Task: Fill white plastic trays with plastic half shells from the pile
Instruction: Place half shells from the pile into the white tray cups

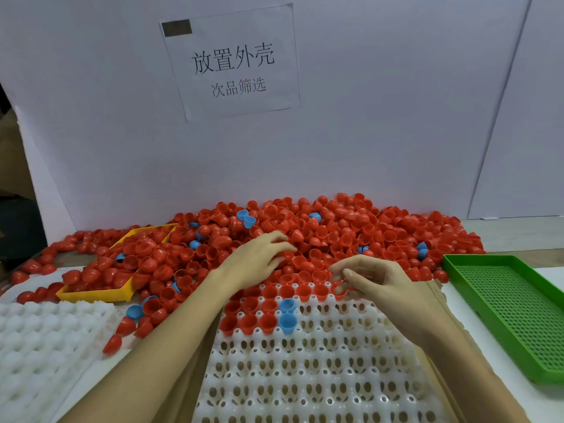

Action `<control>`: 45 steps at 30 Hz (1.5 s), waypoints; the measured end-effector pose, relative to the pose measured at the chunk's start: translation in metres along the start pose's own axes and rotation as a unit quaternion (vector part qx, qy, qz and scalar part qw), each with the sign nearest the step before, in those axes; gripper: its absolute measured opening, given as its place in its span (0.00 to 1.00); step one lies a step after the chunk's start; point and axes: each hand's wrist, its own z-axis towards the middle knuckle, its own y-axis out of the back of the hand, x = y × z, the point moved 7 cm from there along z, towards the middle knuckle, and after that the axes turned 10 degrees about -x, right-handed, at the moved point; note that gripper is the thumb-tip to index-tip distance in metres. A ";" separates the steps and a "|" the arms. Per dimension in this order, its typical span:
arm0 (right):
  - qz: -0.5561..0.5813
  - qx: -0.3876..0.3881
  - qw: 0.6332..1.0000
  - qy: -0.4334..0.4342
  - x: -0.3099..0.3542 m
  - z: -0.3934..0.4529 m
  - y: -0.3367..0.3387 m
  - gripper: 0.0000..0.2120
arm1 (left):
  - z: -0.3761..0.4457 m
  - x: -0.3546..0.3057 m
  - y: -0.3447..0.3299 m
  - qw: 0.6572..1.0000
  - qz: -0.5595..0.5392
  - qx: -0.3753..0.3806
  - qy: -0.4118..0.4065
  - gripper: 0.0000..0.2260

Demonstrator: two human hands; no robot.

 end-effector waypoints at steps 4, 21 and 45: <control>0.005 0.000 1.000 -0.003 -0.001 0.001 0.000 0.11 | 0.008 0.004 -0.012 0.999 0.051 0.000 -0.005 0.11; 0.024 0.042 0.998 0.031 0.013 -0.006 -0.012 0.17 | -0.065 -0.065 0.054 0.951 -0.226 -0.208 0.045 0.06; -0.023 0.165 0.983 0.072 0.019 -0.017 -0.040 0.14 | -0.084 -0.065 0.040 0.862 -0.438 -0.127 0.220 0.05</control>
